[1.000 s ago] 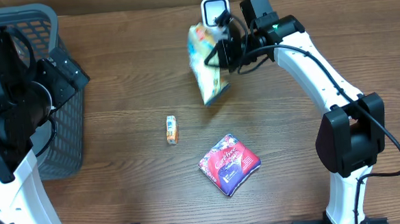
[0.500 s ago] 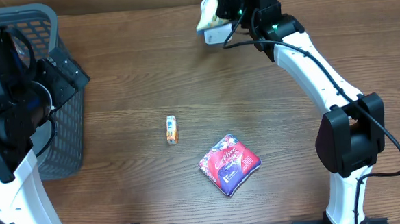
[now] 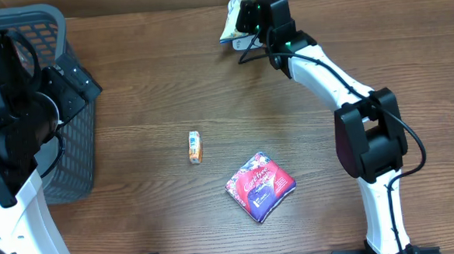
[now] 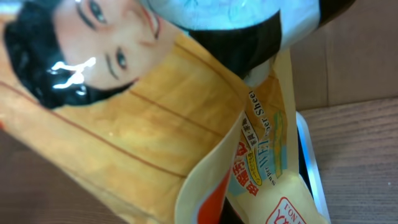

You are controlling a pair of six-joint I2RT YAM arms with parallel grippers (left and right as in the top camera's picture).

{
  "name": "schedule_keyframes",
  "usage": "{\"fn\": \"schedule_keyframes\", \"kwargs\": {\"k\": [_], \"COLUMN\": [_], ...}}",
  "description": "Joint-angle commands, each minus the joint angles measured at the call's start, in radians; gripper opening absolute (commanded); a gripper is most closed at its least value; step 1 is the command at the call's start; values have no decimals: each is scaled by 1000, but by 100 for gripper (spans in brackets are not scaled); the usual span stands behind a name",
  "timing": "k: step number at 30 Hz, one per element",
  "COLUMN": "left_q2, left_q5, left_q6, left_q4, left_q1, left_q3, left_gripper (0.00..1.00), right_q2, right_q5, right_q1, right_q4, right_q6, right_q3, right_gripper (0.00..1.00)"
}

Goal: Scan the item barcode
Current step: 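Lift the yellow packet up to the scanner with right gripper, then carry the yellow packet off to the right edge with right gripper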

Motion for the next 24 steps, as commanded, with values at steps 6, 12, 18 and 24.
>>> {"fn": "schedule_keyframes", "kwargs": {"k": [6,12,18,24], "left_q2": [4,4,4,4], "left_q5": [2,2,2,2], "left_q6": [16,16,16,16], "left_q4": [2,2,2,2], "left_q1": [5,5,5,5], "left_q3": [8,8,8,8], "left_gripper": [100,100,100,100], "right_q2": [-44,-99,-210,-304], "right_q5": [19,32,203,346], "right_q1": [3,-2,-73,-232], "right_q4": [18,3,-128,-377], "right_q6": [-97,-97,-96,-52], "right_q3": [45,46,46,46], "right_gripper": [4,4,4,4]}}
